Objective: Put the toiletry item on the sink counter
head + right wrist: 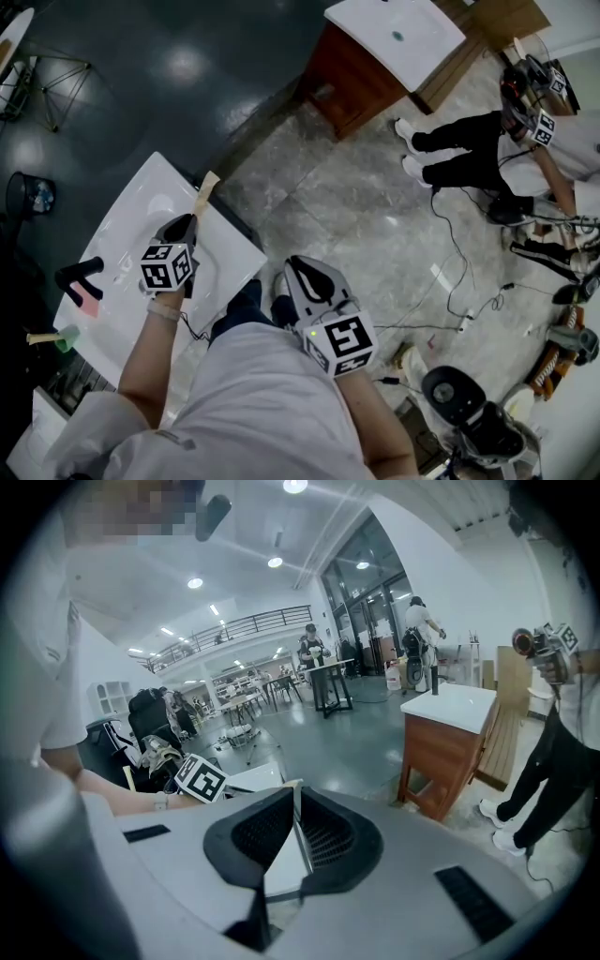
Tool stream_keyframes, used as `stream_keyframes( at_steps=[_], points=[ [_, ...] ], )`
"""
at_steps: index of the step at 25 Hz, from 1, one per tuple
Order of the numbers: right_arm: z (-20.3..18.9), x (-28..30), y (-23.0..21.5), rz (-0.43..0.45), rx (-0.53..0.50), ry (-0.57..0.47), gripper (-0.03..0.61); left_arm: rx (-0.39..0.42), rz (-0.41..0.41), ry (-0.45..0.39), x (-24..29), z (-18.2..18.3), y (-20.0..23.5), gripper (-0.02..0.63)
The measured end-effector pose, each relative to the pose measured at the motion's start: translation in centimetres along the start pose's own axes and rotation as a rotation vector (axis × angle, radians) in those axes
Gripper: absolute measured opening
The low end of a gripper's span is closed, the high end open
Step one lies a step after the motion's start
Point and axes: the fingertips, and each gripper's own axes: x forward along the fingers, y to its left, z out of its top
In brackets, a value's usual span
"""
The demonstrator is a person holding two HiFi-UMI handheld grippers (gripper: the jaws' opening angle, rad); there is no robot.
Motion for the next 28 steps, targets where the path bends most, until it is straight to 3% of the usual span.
stream_keyframes(
  at_steps=[13,20,28],
  points=[
    [0.2,-2.0,-1.0,-0.006,0.004,-0.041,0.029,0.017,0.037,-0.018,-1.1,0.8,-1.0,0.169],
    [1.1,-3.7,-1.0,0.019,-0.002,-0.093,0.029,0.047,0.032,-0.054,-4.2,2.8,-3.5,0.158],
    [3.1,-4.9,-0.7,0.062,-0.003,-0.17,0.029,0.074,0.037,-0.139,-9.0,5.7,-6.7,0.043]
  ],
)
